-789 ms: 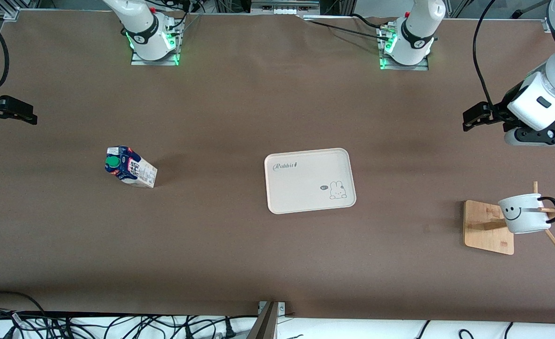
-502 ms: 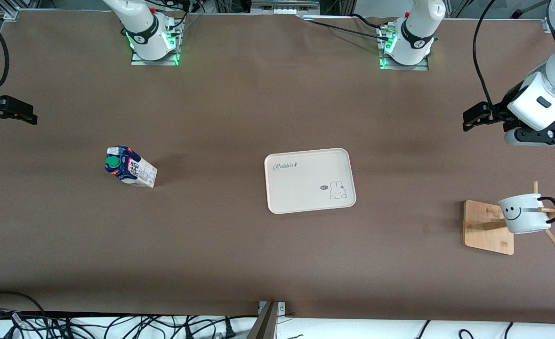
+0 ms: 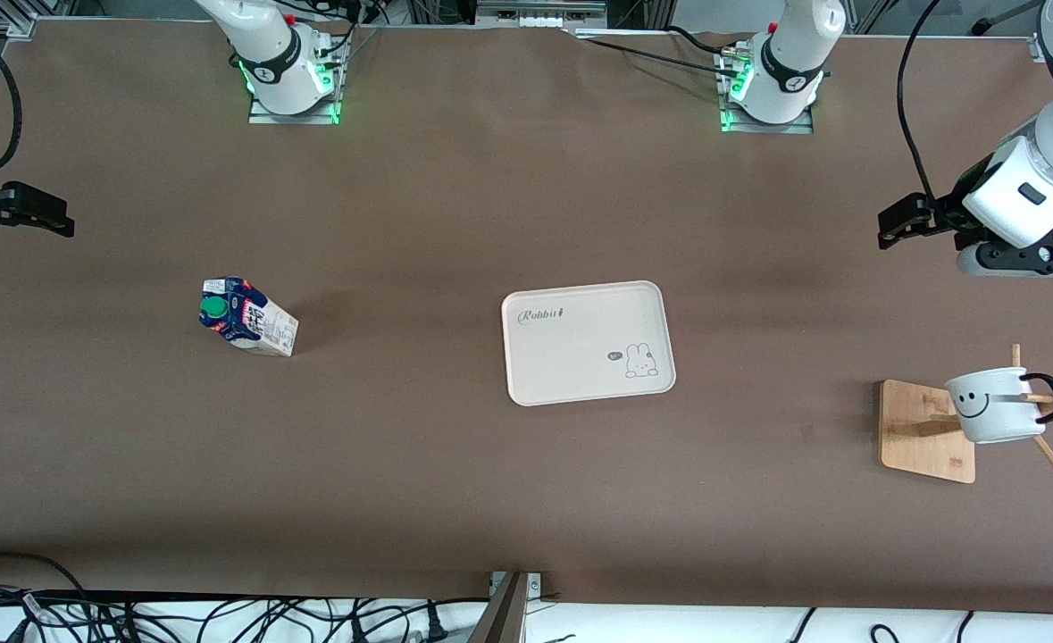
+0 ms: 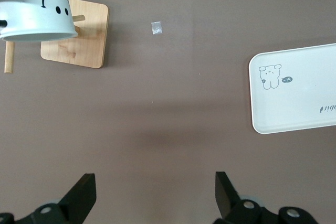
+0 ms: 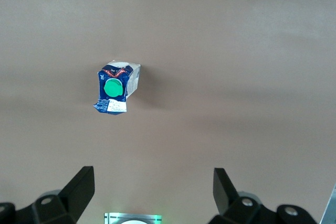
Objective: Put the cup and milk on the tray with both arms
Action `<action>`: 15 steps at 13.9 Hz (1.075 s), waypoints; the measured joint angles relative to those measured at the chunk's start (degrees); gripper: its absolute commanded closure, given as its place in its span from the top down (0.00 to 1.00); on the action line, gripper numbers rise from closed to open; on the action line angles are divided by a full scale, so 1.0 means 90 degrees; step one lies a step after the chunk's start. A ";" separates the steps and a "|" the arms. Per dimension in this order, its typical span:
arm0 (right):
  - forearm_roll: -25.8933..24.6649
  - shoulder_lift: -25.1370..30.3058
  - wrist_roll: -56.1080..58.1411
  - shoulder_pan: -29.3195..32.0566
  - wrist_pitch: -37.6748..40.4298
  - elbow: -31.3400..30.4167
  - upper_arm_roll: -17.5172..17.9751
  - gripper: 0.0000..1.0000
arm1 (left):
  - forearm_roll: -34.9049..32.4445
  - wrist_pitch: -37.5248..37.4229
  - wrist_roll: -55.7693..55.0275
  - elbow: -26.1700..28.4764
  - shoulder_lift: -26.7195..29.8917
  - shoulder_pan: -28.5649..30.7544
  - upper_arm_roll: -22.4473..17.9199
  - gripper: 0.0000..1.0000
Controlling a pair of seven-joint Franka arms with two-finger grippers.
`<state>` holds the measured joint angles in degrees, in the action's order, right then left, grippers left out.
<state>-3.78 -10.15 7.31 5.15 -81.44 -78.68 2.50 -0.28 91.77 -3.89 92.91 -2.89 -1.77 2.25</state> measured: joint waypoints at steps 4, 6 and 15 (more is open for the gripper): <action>0.0139 -0.0072 0.0000 -0.0002 -0.0012 -0.0005 0.0002 1.00 | 0.0000 0.0000 0.0000 0.0000 0.0000 0.0000 0.0000 1.00; 0.0222 -0.0266 0.0000 -0.0005 -0.0140 -0.0012 0.0027 1.00 | 0.0000 0.0000 0.0000 0.0000 0.0000 0.0000 0.0000 1.00; 0.1136 -0.1437 -0.0004 -0.0178 -0.1206 -0.0049 0.0079 1.00 | 0.0000 0.0000 0.0000 0.0000 0.0000 0.0002 0.0000 1.00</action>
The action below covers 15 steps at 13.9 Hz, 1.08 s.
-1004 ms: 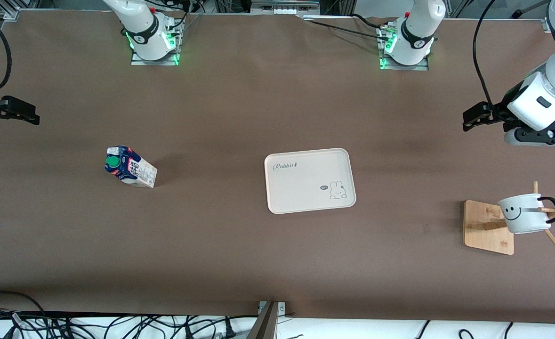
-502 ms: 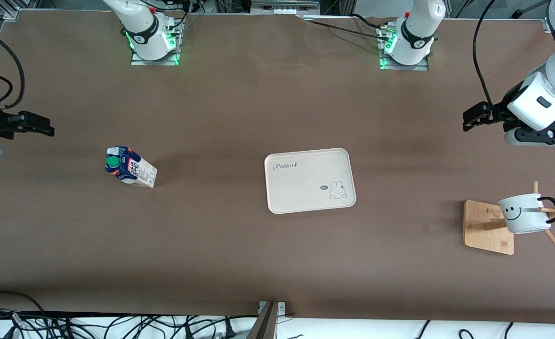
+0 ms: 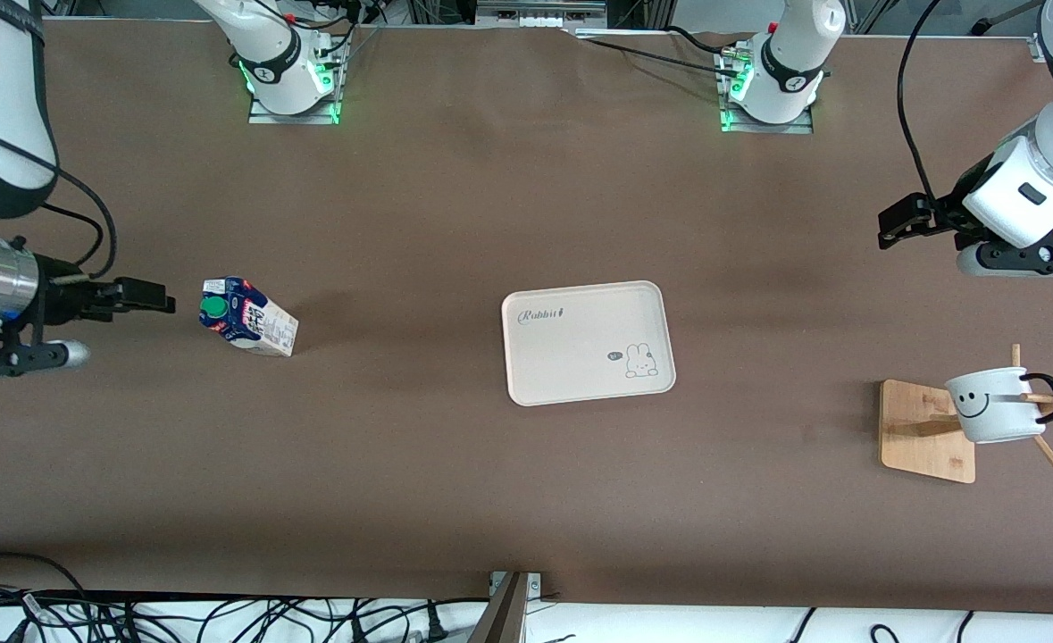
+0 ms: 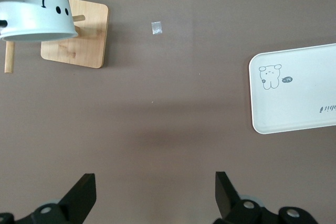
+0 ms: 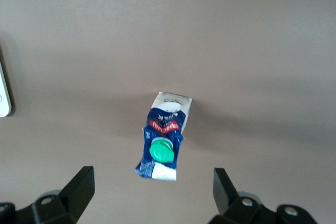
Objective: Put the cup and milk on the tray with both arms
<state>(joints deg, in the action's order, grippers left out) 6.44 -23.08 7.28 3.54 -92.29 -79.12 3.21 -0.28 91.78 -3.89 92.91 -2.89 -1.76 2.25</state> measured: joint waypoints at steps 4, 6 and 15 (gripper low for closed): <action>0.0010 -0.0306 -0.0014 -0.0013 -0.0095 -0.0111 -0.0010 1.00 | -0.0002 0.0000 0.0000 0.0000 0.0000 0.0004 0.0000 1.00; -0.0008 -0.0322 -0.0015 0.0000 -0.0140 -0.0269 -0.0043 1.00 | -0.0019 0.0000 0.0000 0.0000 0.0000 0.0025 -0.0016 1.00; -0.0030 -0.0297 -0.0327 0.0009 -0.0549 -0.0975 -0.0113 1.00 | -0.0021 0.0000 0.0000 0.0009 -0.0001 0.0129 -0.0085 1.00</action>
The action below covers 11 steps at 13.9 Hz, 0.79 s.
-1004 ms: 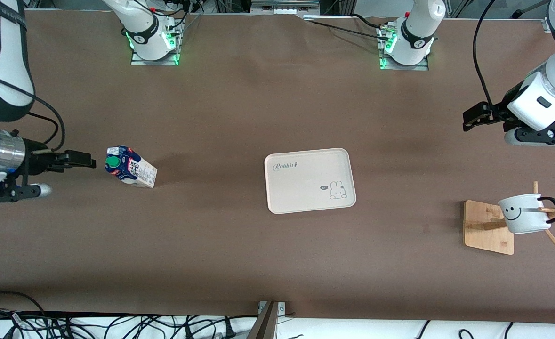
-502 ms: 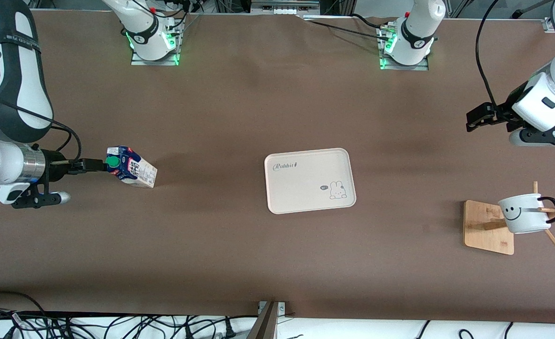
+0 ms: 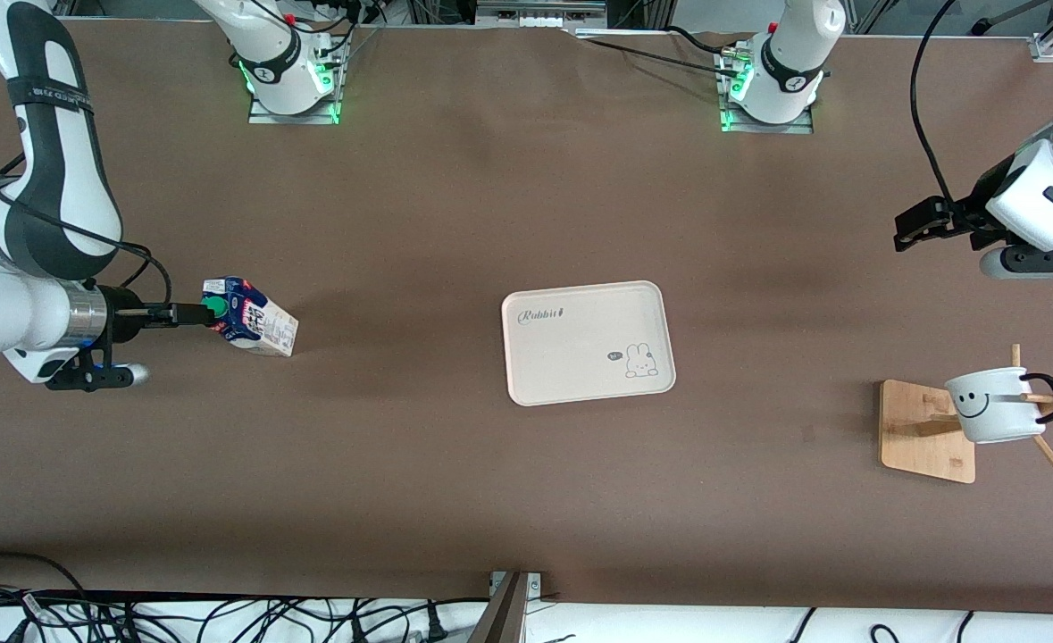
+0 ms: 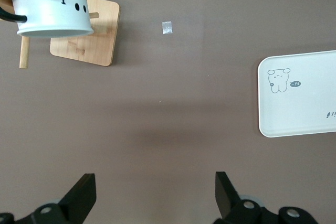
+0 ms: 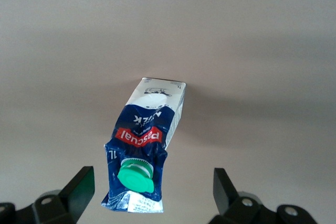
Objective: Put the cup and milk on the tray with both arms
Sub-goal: 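Grasp the milk carton with the right gripper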
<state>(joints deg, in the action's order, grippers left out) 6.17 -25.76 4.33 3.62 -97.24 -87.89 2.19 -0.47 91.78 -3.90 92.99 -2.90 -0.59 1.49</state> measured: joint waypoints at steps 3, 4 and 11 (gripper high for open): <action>0.0003 0.0009 -0.0241 -0.0012 -0.0119 -0.0141 0.0014 1.00 | 0.0000 0.0049 0.0000 0.0003 -0.0002 0.0002 0.0000 1.00; 0.0003 0.0015 -0.0326 -0.0017 -0.0126 -0.0184 0.0027 1.00 | 0.0000 0.0129 -0.0006 0.0004 -0.0005 0.0004 0.0000 1.00; 0.0004 0.0383 -0.0515 -0.0028 -0.0178 -0.0652 0.0048 1.00 | -0.0108 0.0424 -0.0039 0.0007 -0.0071 0.0065 -0.0012 1.00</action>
<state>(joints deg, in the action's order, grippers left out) 6.21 -22.31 -0.30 3.38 -98.84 -93.76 2.62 -1.45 95.59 -4.25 93.06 -3.54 -0.01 1.38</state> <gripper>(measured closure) 0.000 0.000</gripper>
